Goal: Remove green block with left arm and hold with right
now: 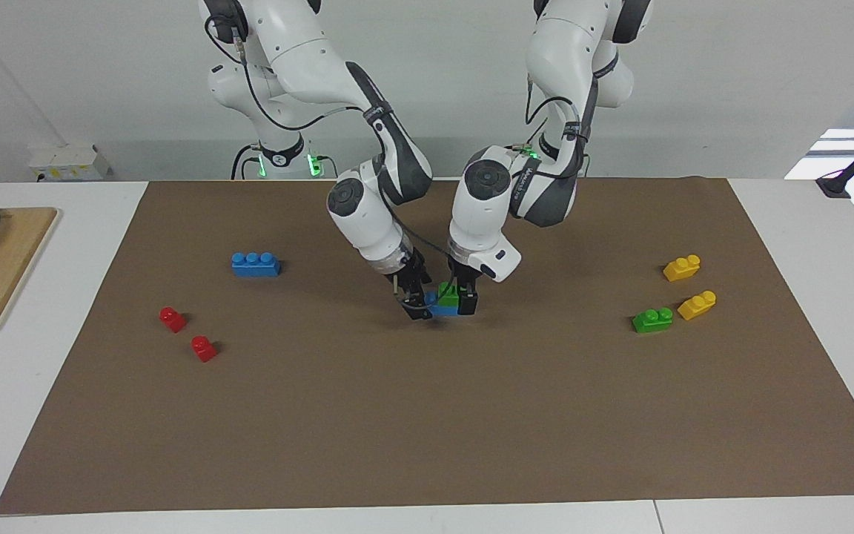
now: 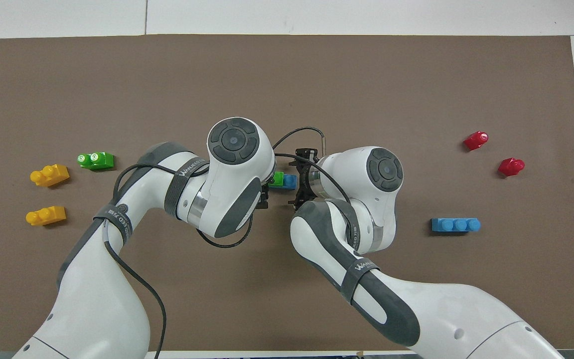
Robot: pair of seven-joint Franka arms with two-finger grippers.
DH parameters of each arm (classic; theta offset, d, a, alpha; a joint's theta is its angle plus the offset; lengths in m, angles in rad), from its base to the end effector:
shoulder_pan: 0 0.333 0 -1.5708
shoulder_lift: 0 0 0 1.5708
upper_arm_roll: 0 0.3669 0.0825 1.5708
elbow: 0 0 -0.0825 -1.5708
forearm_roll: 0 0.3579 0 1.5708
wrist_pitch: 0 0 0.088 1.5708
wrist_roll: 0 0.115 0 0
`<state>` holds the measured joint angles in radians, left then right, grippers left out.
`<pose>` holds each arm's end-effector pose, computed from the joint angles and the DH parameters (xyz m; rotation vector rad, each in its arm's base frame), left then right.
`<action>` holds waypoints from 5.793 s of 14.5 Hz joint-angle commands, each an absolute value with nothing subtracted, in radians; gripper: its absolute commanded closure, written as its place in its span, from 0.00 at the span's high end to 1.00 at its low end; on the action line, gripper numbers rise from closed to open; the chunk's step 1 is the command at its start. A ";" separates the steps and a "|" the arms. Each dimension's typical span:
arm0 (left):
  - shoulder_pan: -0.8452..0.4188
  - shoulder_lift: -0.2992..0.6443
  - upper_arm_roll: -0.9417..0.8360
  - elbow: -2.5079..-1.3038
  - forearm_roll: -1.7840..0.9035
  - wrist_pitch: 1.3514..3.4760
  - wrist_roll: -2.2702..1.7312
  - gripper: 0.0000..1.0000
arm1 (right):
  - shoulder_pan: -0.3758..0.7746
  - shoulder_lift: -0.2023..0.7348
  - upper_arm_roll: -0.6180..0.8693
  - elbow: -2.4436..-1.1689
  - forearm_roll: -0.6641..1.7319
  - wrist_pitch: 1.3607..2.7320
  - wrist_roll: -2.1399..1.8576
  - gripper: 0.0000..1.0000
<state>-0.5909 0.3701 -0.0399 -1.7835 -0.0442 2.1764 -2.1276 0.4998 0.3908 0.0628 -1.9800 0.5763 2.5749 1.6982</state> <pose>0.5209 -0.3794 0.4044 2.2484 2.1465 -0.0711 0.5405 0.3289 0.3456 -1.9361 1.9991 0.3664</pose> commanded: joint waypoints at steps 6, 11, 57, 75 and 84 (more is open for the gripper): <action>-0.612 0.331 -0.028 -1.853 -0.041 2.235 -2.164 1.00 | 0.522 0.419 0.063 -1.987 0.621 2.646 1.674 0.96; -0.612 0.331 -0.028 -1.853 -0.041 2.230 -2.164 1.00 | 0.508 0.423 0.063 -1.983 0.623 2.646 1.667 0.65; -0.295 -0.006 -0.031 -2.011 -0.123 1.930 -1.455 0.02 | 0.345 0.430 0.057 -1.794 0.672 2.456 1.479 0.00; 0.077 0.030 -0.023 -2.194 -0.101 2.080 -0.022 0.00 | -0.132 0.285 0.051 -1.991 0.572 2.089 1.105 0.00; 0.092 0.110 -0.023 -2.213 -0.049 2.166 0.063 0.00 | -0.190 0.269 0.049 -2.069 0.515 2.178 1.032 0.00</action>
<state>0.0747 0.1124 -0.0162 -2.1889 -0.0635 2.1403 0.0435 -0.1747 0.3061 0.0374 -1.9981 0.5277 2.1183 1.0676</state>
